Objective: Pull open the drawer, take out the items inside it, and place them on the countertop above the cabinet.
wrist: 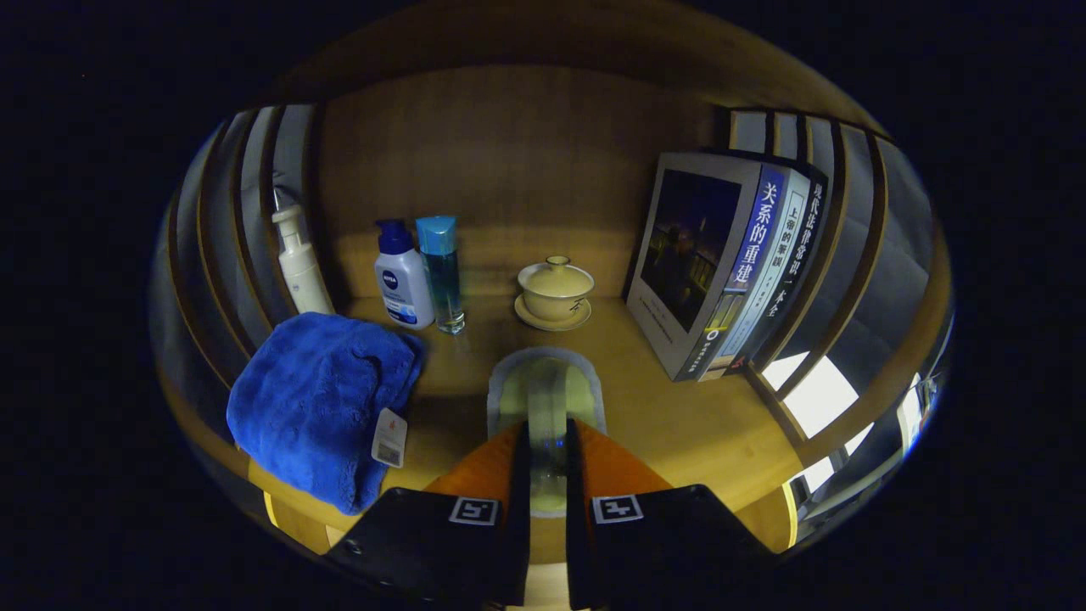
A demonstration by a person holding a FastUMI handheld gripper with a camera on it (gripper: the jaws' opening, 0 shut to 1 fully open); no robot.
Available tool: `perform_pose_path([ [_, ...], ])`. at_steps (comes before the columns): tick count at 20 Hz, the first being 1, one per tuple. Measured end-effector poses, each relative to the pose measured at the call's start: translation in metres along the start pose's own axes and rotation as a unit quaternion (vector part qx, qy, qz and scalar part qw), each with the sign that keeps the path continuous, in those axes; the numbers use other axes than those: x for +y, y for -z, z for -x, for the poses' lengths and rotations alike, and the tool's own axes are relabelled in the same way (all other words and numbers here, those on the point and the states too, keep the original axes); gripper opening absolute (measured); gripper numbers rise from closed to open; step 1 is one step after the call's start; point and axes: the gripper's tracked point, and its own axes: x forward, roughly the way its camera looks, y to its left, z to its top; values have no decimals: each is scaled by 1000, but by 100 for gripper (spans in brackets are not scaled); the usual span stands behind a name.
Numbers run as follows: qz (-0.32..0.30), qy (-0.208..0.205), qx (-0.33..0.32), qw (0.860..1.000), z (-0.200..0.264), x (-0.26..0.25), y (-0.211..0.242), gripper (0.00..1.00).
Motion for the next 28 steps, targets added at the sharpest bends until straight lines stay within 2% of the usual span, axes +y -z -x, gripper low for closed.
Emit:
perform_pose_path([
  [3, 3, -10, -19, 1000, -11, 6, -5, 28],
  [11, 27, -8, -11, 1000, -21, 12, 8, 33],
  [19, 31, -16, -12, 999, -21, 14, 11, 76],
  [24, 42, -38, -25, 998, -15, 25, 7, 97],
  [28, 47, -35, -66, 996, -3, 26, -8, 100],
])
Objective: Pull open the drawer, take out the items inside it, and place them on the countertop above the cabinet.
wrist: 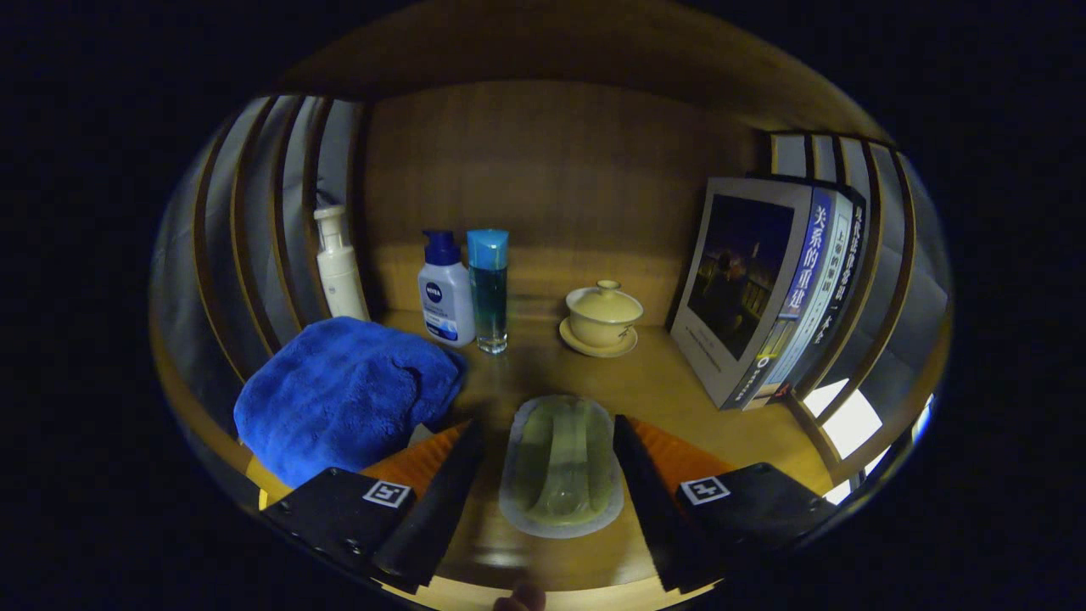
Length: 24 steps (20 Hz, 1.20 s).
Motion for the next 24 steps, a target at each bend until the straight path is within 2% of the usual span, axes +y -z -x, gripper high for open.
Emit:
perform_pose_path([
  [5, -17, 12, -68, 997, 42, -15, -34, 99],
  [11, -35, 59, -150, 986, 126, -54, -64, 98],
  [14, -30, 75, -170, 982, 173, -68, -67, 98],
  [17, -40, 77, -204, 975, 215, -72, -66, 98],
  [20, -58, 58, -251, 964, 262, -68, -58, 98],
  [24, -24, 43, -295, 954, 316, -64, -27, 98],
])
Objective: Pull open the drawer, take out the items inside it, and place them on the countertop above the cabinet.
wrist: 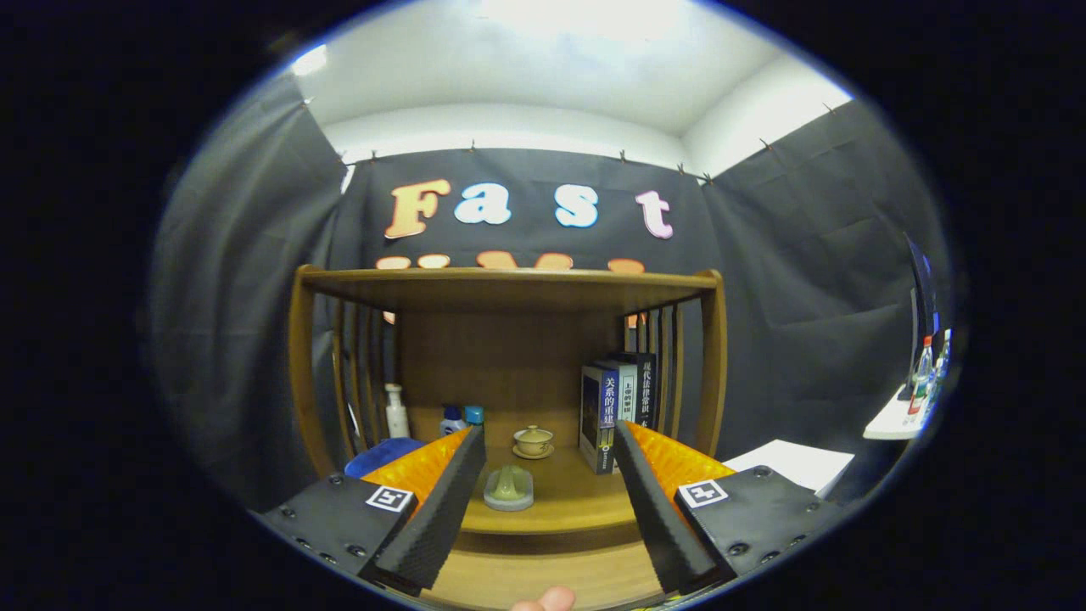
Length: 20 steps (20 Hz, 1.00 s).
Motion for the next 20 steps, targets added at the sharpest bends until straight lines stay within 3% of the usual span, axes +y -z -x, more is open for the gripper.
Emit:
perform_pose_path([
  [4, 0, -2, -7, 1000, 43, 5, 14, 98],
  [10, -28, -41, 5, 999, 90, 30, 62, 98],
  [20, -4, -35, 85, 996, 118, 41, 176, 98],
])
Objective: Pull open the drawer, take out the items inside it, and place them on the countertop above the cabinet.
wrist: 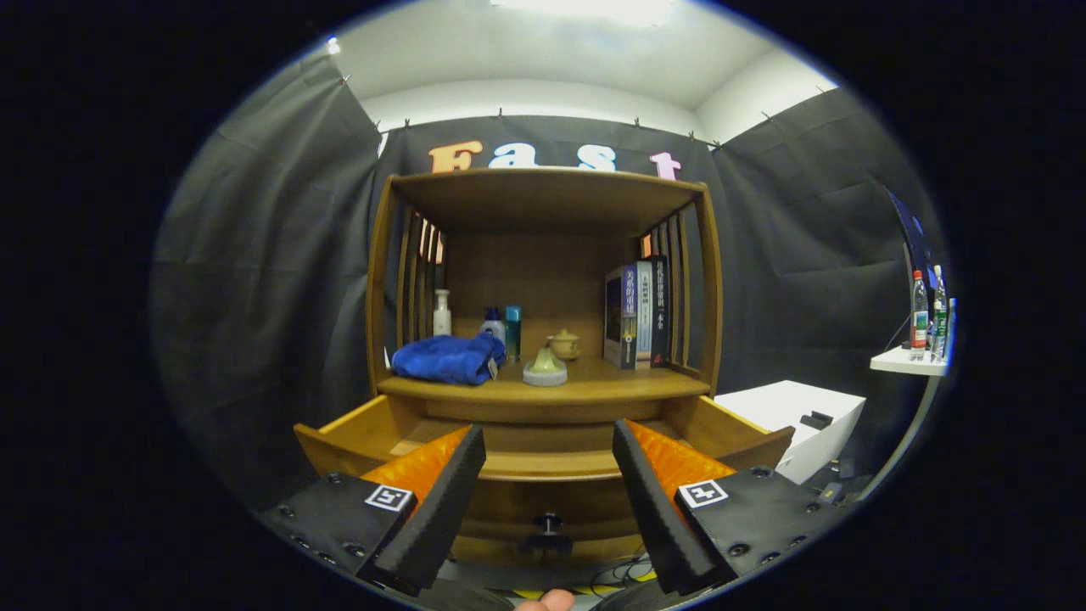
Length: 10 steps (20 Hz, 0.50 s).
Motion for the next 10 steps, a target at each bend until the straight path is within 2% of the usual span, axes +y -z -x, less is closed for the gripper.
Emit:
perform_pose_path([
  [10, 23, -11, 75, 997, -29, 9, 83, 98],
])
